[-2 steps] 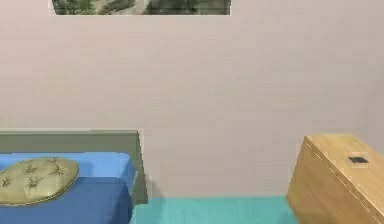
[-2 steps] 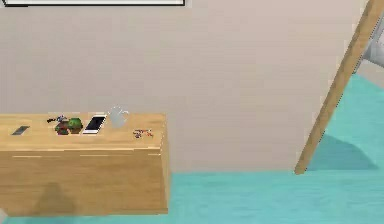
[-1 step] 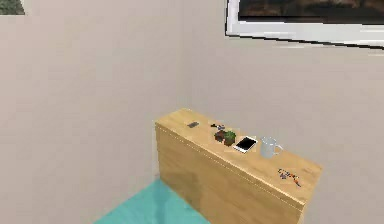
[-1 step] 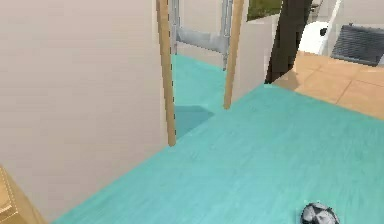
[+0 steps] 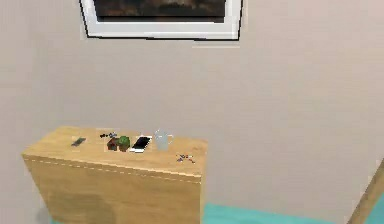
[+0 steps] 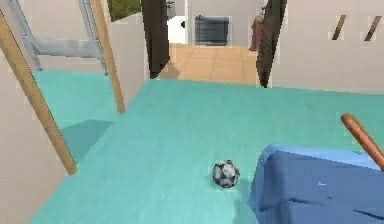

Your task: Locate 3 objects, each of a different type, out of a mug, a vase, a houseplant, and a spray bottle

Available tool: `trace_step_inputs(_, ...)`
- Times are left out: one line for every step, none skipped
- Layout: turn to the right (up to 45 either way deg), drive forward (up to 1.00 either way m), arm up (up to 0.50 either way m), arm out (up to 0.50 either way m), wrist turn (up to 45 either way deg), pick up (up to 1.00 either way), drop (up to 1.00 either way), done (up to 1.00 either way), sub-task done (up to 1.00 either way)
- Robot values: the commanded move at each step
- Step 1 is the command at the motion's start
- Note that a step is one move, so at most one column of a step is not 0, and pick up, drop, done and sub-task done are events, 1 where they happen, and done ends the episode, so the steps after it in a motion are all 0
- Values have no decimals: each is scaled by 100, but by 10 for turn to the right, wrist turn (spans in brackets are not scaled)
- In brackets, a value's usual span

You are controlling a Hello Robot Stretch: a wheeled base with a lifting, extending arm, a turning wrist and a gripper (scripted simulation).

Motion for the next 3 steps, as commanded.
trace_step_inputs(0,15,0,0,0,0,0,0,0)
trace_step_inputs(180,0,0,0,0,0,0,0,0)
trace_step_inputs(0,15,0,0,0,0,0,0,0)
